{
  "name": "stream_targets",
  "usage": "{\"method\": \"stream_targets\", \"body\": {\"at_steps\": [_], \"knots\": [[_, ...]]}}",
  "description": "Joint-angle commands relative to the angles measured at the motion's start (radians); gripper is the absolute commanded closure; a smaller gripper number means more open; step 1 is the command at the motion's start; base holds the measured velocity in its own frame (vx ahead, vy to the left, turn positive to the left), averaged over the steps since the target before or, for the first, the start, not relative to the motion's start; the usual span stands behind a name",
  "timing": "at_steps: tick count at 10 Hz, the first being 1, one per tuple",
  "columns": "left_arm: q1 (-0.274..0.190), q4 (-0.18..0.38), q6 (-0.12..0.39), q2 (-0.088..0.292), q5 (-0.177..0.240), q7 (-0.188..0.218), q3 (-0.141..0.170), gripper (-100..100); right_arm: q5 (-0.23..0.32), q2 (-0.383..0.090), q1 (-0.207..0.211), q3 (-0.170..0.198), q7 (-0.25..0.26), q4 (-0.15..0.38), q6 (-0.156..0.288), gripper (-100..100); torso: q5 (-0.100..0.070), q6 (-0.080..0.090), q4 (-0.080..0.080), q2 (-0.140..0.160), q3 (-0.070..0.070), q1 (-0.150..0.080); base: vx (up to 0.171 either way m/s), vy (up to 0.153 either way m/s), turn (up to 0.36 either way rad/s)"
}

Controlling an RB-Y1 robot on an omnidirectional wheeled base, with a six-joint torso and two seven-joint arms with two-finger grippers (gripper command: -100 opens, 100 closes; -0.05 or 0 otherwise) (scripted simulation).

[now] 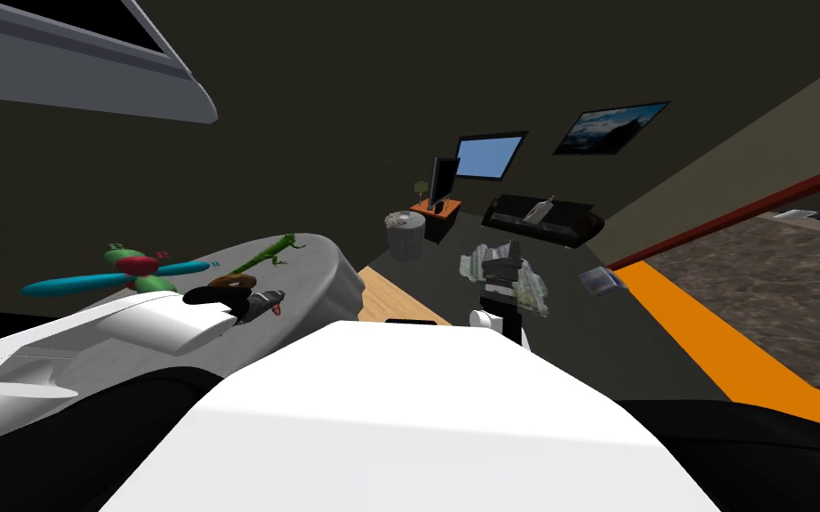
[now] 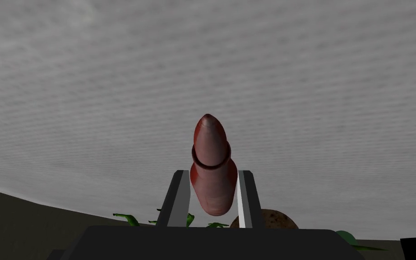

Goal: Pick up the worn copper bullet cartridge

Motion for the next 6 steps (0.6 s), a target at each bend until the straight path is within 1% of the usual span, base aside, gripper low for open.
{"method": "stream_targets", "body": {"at_steps": [1,2,4,5,6], "knots": [[0.000,0.000,0.000,0.000,0.000,0.000,0.000,0,0.000,0.000,0.000,0.000,0.000,0.000,0.000,0,0.000,0.000,0.000,0.000,0.000,0.000,0.000,0.000,0.000],[0.010,-0.028,0.021,0.012,0.018,0.007,0.027,100,0.000,0.000,0.000,0.000,0.000,0.000,0.000,0,0.000,0.000,0.000,0.000,0.000,0.000,-0.004,-0.005,0.083],[0.021,-0.058,0.042,0.025,0.034,0.015,0.053,100,0.000,0.000,0.000,0.000,0.000,0.000,0.000,0,-0.001,-0.001,0.000,0.001,0.001,-0.001,-0.005,-0.008,0.087],[0.019,-0.050,0.035,0.021,0.033,0.011,0.050,100,0.000,0.000,0.000,0.000,0.000,0.000,0.000,0,-0.001,0.000,0.000,0.001,0.001,-0.002,0.000,0.000,0.000],[0.020,-0.053,0.039,0.021,0.034,0.012,0.052,0,0.000,0.000,0.000,0.000,0.000,0.000,0.000,0,0.000,0.000,0.000,0.001,0.000,-0.001,0.000,0.000,0.000]]}}
